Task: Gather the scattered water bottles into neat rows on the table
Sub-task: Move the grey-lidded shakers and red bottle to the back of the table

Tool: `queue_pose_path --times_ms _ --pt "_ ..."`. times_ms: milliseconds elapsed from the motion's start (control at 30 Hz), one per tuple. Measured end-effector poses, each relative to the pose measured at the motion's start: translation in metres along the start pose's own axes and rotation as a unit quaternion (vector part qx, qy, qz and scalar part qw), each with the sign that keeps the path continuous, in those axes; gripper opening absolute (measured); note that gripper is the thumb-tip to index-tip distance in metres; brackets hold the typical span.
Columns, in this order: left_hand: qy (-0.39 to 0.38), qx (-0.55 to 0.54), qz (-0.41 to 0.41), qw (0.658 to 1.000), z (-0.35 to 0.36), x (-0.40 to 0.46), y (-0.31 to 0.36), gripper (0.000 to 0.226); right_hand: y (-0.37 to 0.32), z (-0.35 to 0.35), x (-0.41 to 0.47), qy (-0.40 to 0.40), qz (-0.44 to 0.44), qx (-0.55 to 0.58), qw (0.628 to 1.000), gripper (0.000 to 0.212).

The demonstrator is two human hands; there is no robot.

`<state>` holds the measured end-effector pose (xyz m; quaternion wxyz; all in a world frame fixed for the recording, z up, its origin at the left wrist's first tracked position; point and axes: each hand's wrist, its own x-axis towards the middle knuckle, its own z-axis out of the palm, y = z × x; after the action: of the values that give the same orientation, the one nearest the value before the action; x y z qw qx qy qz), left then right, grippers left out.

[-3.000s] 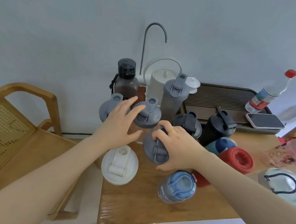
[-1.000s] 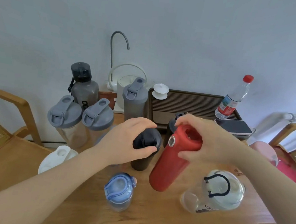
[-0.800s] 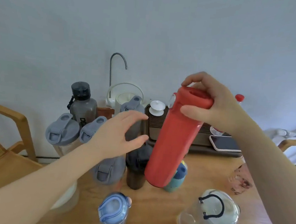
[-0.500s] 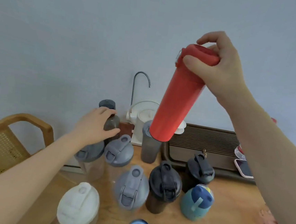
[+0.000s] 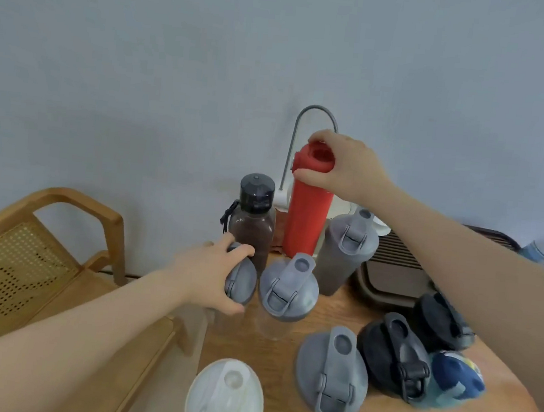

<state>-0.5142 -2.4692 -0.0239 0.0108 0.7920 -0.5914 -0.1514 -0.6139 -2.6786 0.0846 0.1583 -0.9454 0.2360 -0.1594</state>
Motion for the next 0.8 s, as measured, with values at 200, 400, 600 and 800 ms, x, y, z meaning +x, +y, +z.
queue_pose_path --times_ms 200,400,600,800 --pt "0.041 -0.005 0.048 0.998 -0.012 0.000 -0.001 0.092 0.011 0.037 -0.006 -0.056 0.019 -0.034 0.998 0.054" --pt "0.223 -0.158 0.040 0.961 -0.061 0.054 -0.023 0.085 0.015 0.050 -0.015 -0.108 0.049 -0.042 0.992 0.058" --pt "0.137 -0.285 0.055 0.947 -0.058 0.090 -0.025 0.081 0.018 0.056 -0.022 -0.146 0.052 -0.033 0.987 0.063" --pt "0.186 -0.290 0.044 0.938 -0.052 0.089 -0.033 0.065 0.022 0.068 -0.019 -0.177 0.034 -0.049 0.982 0.061"
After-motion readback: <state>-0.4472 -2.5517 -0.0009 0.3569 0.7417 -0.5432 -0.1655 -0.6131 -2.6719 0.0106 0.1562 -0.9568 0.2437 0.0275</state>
